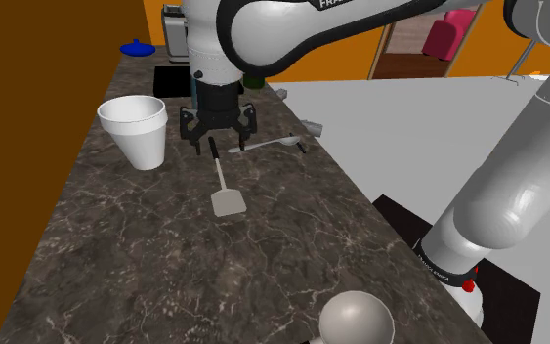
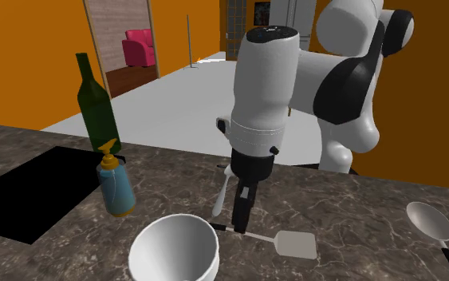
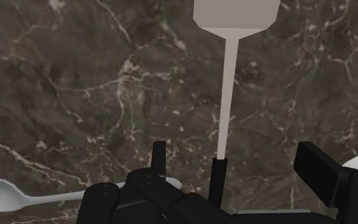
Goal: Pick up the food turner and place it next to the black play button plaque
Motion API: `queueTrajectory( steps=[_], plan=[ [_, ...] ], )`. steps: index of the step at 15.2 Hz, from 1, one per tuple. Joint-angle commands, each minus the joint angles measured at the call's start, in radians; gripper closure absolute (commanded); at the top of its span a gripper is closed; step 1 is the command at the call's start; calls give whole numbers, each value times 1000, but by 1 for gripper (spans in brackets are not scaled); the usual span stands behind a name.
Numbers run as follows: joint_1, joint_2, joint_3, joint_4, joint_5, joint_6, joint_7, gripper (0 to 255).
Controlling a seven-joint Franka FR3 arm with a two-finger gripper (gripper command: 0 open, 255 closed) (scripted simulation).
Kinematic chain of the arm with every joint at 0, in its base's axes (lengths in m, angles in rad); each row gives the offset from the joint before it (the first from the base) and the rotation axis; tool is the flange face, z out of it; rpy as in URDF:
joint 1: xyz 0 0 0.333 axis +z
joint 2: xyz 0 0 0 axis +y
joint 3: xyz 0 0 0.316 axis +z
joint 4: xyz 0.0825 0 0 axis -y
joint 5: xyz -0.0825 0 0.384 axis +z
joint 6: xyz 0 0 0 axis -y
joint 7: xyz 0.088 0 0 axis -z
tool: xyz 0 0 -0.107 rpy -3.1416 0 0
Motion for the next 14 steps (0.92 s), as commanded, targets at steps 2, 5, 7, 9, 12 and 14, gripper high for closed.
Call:
queueTrajectory(
  steps=[2,5,7,9,12,14],
  plan=[
    [7,31,5,-9,-22,31,29,0],
    [8,45,4,-35,-33,69,37,0],
    [9,54,4,-48,-40,88,42,0],
    [9,54,4,-48,-40,88,42,0],
    [9,54,4,-48,-40,88,42,0],
    [9,54,4,-48,-40,88,42,0]
  ],
)
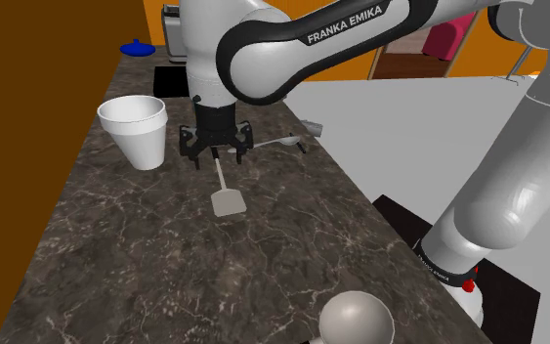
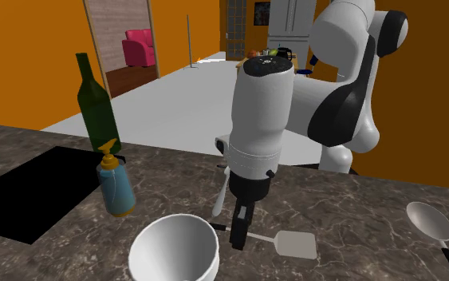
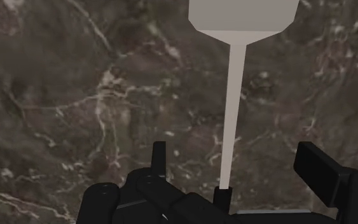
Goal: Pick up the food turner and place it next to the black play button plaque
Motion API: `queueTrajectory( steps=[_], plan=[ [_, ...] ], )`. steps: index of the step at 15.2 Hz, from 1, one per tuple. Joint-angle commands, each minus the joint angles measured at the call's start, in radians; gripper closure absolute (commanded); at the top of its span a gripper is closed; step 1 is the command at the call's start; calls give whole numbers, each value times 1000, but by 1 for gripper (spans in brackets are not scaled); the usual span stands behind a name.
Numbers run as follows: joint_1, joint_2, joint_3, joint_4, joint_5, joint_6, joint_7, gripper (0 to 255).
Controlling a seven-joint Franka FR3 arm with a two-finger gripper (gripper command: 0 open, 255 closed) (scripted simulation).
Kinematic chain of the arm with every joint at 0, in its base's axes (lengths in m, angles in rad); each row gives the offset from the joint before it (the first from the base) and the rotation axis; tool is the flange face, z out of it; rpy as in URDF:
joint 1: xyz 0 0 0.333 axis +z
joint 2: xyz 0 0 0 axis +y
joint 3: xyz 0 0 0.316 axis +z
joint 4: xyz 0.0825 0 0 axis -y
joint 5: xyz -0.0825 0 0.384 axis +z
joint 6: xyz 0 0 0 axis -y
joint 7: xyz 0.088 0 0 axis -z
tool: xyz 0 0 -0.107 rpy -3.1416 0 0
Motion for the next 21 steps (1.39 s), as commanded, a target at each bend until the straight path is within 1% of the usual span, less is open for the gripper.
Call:
queueTrajectory(
  steps=[1,10,21],
  plan=[
    [0,0,0,0,0,0,0,255],
    [0,0,0,0,0,0,0,255],
    [-4,-39,0,111,32,-140,-28,255]
  ],
)
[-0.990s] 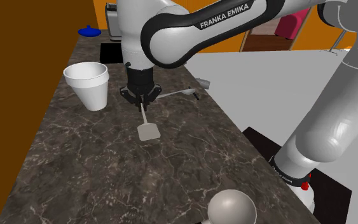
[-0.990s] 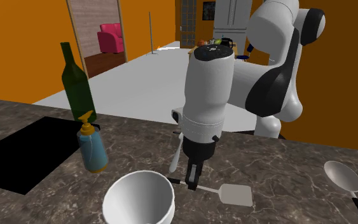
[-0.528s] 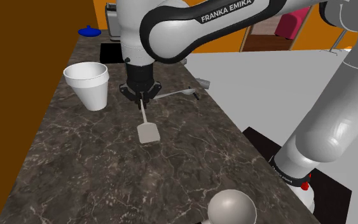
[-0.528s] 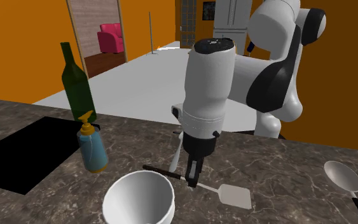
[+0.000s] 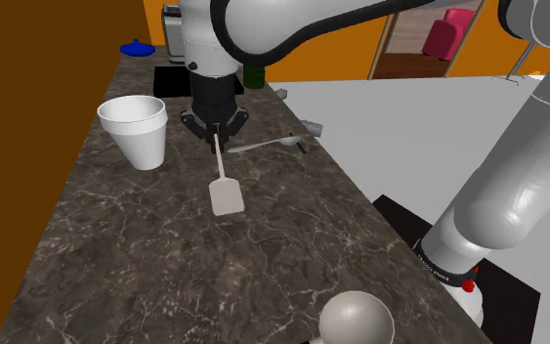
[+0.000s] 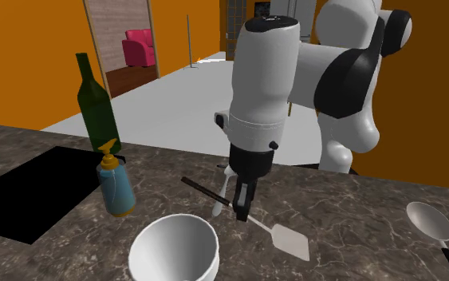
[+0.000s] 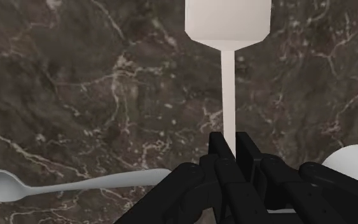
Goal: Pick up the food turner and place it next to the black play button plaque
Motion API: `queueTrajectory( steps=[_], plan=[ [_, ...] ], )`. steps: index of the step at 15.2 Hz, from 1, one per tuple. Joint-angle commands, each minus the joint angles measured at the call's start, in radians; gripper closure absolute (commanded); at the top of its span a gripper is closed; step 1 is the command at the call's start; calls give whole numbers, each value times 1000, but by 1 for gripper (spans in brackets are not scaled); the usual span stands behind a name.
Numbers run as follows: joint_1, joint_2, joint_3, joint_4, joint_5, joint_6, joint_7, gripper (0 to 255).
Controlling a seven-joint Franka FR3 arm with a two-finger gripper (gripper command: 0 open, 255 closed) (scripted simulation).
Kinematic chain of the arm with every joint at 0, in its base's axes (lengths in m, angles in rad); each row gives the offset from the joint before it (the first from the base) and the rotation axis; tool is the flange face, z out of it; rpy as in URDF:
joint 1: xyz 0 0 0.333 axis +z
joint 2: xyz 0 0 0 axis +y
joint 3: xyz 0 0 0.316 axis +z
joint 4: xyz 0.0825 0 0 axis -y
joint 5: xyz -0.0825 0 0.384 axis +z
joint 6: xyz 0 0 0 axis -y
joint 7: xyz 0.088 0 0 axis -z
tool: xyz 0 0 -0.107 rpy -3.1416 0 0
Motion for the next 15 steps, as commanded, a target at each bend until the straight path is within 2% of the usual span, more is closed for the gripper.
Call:
queueTrajectory(
  steps=[1,11,15],
  plan=[
    [0,-6,0,24,5,-28,-4,255],
    [0,-11,1,141,11,-150,-14,255],
    [-52,-38,-49,114,31,-138,-118,255]
  ],
)
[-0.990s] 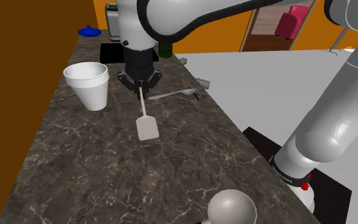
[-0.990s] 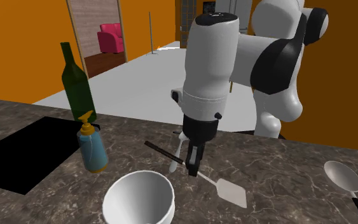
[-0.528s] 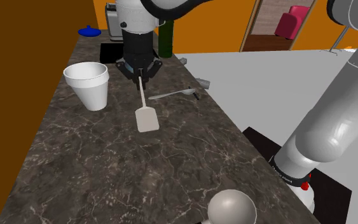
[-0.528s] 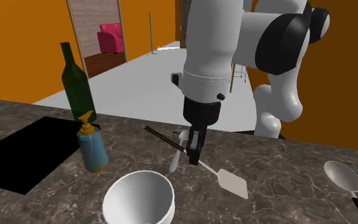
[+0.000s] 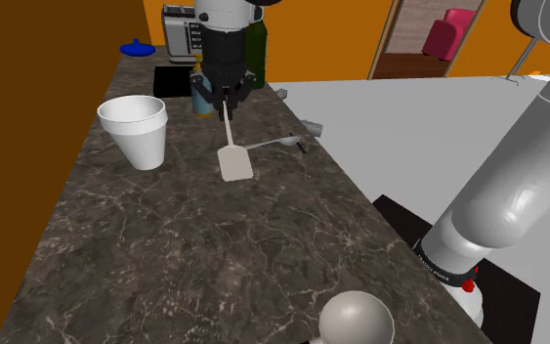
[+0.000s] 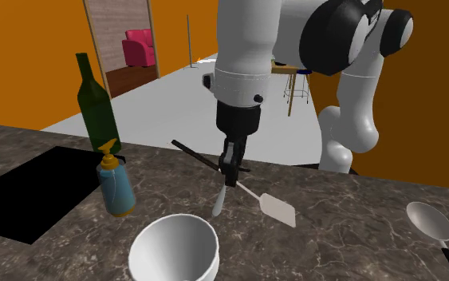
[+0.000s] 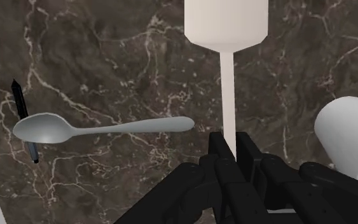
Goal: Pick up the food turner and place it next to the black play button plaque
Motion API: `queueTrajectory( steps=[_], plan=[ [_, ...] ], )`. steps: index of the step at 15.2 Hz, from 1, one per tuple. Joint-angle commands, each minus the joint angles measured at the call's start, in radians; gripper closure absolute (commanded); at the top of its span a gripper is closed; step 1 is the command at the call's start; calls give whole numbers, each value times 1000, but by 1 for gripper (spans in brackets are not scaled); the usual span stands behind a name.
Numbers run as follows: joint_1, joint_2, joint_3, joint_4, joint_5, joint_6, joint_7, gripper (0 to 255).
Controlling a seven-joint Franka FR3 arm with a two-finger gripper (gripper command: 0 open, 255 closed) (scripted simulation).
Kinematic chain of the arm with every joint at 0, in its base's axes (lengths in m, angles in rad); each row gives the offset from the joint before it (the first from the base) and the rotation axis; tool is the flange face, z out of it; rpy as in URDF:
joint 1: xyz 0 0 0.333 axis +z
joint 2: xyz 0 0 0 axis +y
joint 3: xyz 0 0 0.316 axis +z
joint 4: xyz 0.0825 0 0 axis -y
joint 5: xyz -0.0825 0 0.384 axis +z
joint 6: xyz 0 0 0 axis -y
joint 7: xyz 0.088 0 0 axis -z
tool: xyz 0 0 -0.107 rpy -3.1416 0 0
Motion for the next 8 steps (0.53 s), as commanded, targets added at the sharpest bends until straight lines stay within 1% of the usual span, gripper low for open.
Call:
queueTrajectory(
  steps=[1,8],
  plan=[
    [-24,-3,-24,-6,3,6,-50,255],
    [-104,6,-106,1,5,15,-211,255]
  ],
)
